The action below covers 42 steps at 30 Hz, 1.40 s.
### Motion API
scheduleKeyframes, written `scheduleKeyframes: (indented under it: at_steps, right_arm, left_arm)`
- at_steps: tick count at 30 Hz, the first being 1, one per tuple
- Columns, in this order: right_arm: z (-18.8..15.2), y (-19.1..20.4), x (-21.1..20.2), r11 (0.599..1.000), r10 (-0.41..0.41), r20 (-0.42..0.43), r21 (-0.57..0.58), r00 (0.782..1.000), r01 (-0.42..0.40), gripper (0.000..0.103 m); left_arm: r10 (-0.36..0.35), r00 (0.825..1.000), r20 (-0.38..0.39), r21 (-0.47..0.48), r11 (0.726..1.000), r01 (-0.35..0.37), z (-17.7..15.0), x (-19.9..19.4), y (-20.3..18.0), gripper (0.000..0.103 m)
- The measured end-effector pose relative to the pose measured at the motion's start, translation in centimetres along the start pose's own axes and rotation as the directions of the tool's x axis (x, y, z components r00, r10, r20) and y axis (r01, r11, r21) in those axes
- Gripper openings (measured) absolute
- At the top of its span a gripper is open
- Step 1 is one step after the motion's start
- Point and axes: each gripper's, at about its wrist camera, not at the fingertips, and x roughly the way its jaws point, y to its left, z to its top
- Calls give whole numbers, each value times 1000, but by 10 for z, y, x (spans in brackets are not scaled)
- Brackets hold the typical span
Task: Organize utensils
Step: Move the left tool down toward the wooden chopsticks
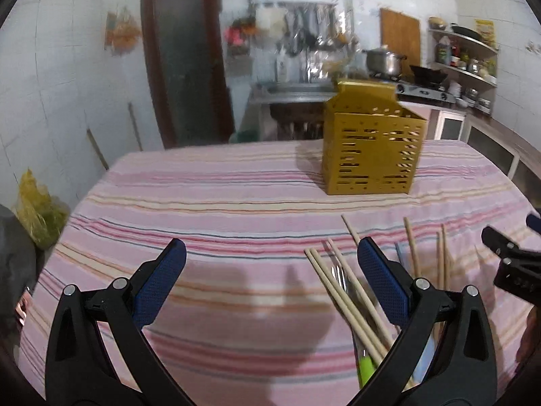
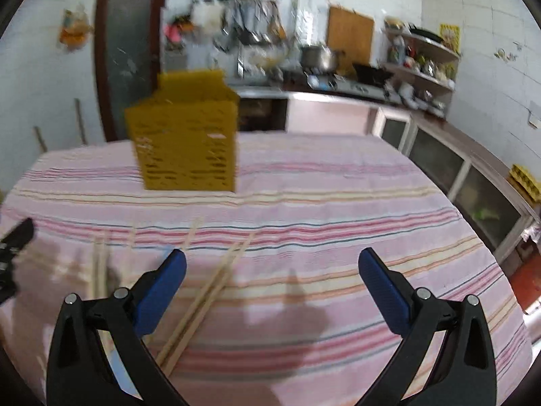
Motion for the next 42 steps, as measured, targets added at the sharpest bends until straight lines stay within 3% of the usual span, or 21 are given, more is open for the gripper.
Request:
scheduleKeyframes:
  at_steps: [6, 14, 23, 42]
  right_arm:
    - [-7, -1, 47, 999, -19, -112, 41, 994, 24, 99]
    - [-18, 1, 65, 998, -32, -174, 45, 984, 41, 99]
    - [-18, -1, 71, 997, -8, -174, 69, 985, 20, 99]
    - [-18, 1, 73, 998, -14, -175, 58, 984, 25, 99]
  left_arm:
    - [-15, 997, -74, -52, 999, 11, 6, 35, 3, 98]
    - [35, 988, -149, 8, 999, -35, -15, 69, -10, 98]
    - [42, 972, -232, 32, 999, -36, -25, 93, -10, 98]
    - [54, 969, -241, 36, 998, -47, -26, 93, -12, 98]
